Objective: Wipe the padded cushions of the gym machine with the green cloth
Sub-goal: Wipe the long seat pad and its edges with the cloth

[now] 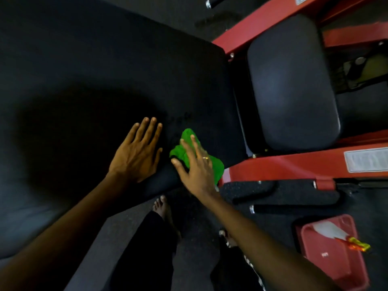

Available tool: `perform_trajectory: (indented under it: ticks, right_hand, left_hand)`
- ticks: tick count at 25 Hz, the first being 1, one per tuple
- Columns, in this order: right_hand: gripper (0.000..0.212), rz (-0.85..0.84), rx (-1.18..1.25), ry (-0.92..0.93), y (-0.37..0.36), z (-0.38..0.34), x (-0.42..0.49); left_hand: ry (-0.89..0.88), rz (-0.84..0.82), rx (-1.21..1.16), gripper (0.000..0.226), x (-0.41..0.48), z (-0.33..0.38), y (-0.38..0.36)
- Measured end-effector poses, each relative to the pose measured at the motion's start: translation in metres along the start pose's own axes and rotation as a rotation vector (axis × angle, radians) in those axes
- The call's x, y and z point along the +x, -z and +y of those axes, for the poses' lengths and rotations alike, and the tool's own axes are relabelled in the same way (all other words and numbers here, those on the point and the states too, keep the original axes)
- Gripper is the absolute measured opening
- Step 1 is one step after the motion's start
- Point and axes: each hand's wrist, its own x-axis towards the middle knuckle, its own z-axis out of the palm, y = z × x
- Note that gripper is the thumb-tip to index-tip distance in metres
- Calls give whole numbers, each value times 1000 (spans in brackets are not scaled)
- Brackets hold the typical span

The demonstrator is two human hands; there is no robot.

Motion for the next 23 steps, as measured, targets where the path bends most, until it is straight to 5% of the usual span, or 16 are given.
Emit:
perform_trajectory:
  ticks: [5,12,18,23]
  right_hand:
    - [64,174,138,-551,2,27,62]
    - [62,91,54,-49,-13,-48,22]
    - [60,224,156,-615,0,-29,137]
    - [58,113,71,-212,-9,-92,45]
  left_hand:
    - [41,-4,-38,75,1,0,-4]
    - [-85,38,-46,68,-4,-44,8]
    - [-103,-21,-27,70,-4,-39,10]
    - [-87,-46,-15,77,-3,-39,13]
